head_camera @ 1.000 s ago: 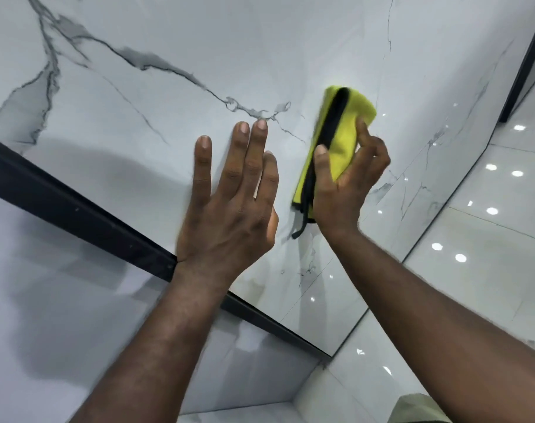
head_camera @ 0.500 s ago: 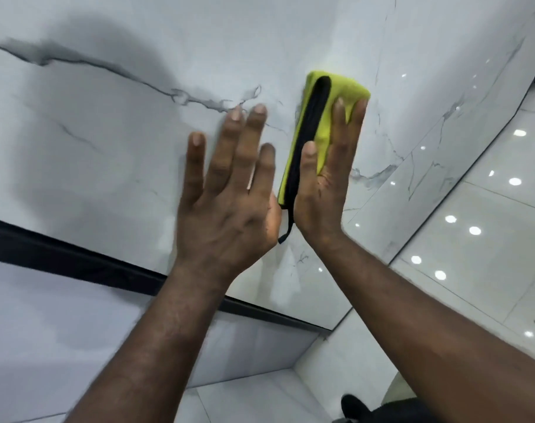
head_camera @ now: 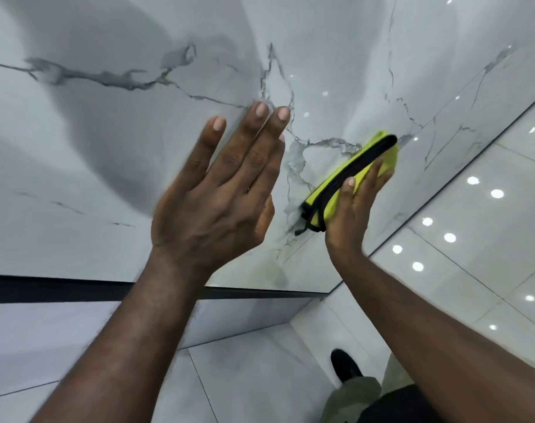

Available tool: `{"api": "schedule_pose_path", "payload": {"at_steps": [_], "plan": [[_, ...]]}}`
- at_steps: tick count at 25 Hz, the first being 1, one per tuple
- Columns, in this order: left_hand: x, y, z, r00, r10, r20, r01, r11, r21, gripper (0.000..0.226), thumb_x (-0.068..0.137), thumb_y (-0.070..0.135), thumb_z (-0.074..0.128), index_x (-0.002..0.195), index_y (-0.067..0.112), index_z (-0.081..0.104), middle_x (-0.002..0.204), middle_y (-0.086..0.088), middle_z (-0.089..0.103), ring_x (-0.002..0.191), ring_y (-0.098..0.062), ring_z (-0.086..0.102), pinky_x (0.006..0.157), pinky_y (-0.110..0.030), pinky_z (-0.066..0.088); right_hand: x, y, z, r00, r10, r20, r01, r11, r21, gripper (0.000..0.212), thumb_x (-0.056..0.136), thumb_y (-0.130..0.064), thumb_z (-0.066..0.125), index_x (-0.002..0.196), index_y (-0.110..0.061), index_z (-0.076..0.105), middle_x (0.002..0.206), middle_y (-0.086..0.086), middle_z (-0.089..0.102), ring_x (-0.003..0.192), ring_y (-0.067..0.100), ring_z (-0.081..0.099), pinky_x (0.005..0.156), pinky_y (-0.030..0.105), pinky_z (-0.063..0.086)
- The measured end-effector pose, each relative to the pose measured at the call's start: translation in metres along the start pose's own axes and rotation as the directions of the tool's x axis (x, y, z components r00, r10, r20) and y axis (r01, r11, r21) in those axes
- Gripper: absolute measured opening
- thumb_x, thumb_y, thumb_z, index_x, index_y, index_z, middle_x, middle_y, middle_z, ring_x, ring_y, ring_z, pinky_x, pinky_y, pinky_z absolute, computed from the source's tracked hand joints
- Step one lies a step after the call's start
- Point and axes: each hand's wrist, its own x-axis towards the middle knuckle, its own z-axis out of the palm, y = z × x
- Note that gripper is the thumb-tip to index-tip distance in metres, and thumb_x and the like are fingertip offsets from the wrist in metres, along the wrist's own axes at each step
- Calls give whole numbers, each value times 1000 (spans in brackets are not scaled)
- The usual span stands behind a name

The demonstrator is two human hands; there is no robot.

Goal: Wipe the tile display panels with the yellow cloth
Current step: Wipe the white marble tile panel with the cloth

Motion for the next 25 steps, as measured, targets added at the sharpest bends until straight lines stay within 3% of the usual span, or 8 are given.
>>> {"api": "schedule_pose_path", "payload": {"at_steps": [1, 3, 5, 7, 12, 17, 21, 25], "plan": [[0, 0, 1, 1000, 1, 2, -1, 1000, -6, 62, 101, 20, 55, 160, 3, 49, 173, -11, 38, 160, -28, 36, 131, -51, 26, 1, 8, -4, 998, -62, 6, 62, 998, -14, 58, 116, -31, 38, 165, -40, 7, 175, -4, -16, 156, -9, -10, 119, 9, 19], [-2, 2, 1, 1000, -5, 3, 5, 1000, -6, 59, 101, 20, 56, 158, 3, 53, 171, -12, 40, 160, -28, 37, 131, -52, 27, 7, 13, -5, 995, 91, -42, -89, 995, 54, 61, 113, -22, 42, 165, -43, 17, 173, -7, 18, 162, 11, 15, 111, 20, 33], [-4, 2, 3, 1000, -4, -11, 4, 1000, 8, 56, 100, 19, 57, 154, 3, 58, 169, -13, 43, 159, -29, 39, 130, -52, 29, 14, 9, -8, 960, 256, -116, -256, 967, 20, 65, 108, -20, 43, 164, -46, 23, 134, -25, 52, 129, 12, 55, 88, 21, 42], [-3, 2, 6, 1000, -4, -29, 4, 1000, 19, 54, 99, 20, 58, 150, 3, 61, 168, -13, 46, 158, -29, 41, 129, -52, 31, 19, 8, -12, 971, 210, -111, -218, 974, -68, 66, 104, -21, 46, 160, -49, 26, 124, -25, 56, 102, 3, 60, 77, 20, 43], [-2, 4, 7, 999, -1, -53, 3, 1000, 28, 52, 98, 21, 60, 147, 4, 64, 166, -14, 48, 156, -30, 44, 128, -53, 32, 35, 5, -24, 977, 172, -128, -204, 927, -314, 64, 101, -20, 52, 158, -39, 27, 116, -20, 56, 107, 12, 62, 85, 31, 50], [0, 6, 7, 999, -5, -52, 6, 1000, 17, 52, 96, 21, 61, 145, 5, 66, 166, -13, 49, 156, -29, 44, 127, -53, 34, 48, -12, -29, 979, 171, -107, -194, 943, -271, 62, 102, -18, 52, 156, -36, 27, 108, -15, 57, 102, 18, 60, 74, 26, 46], [0, 5, 7, 999, -13, -47, 13, 1000, 7, 50, 97, 20, 59, 144, 5, 66, 166, -13, 48, 157, -28, 43, 127, -54, 36, 39, -52, -25, 999, -41, -22, 38, 990, -136, 71, 96, -15, 57, 156, -41, 28, 133, -26, 56, 114, 1, 61, 82, 17, 49], [1, 7, 4, 1000, -13, -1, 13, 1000, -27, 51, 100, 20, 51, 147, 2, 61, 169, -17, 42, 160, -31, 36, 131, -54, 28, 35, -94, -9, 997, 46, -66, -48, 998, -37, 72, 98, -19, 53, 159, -43, 25, 121, -20, 57, 121, 18, 60, 87, 31, 46]]}}
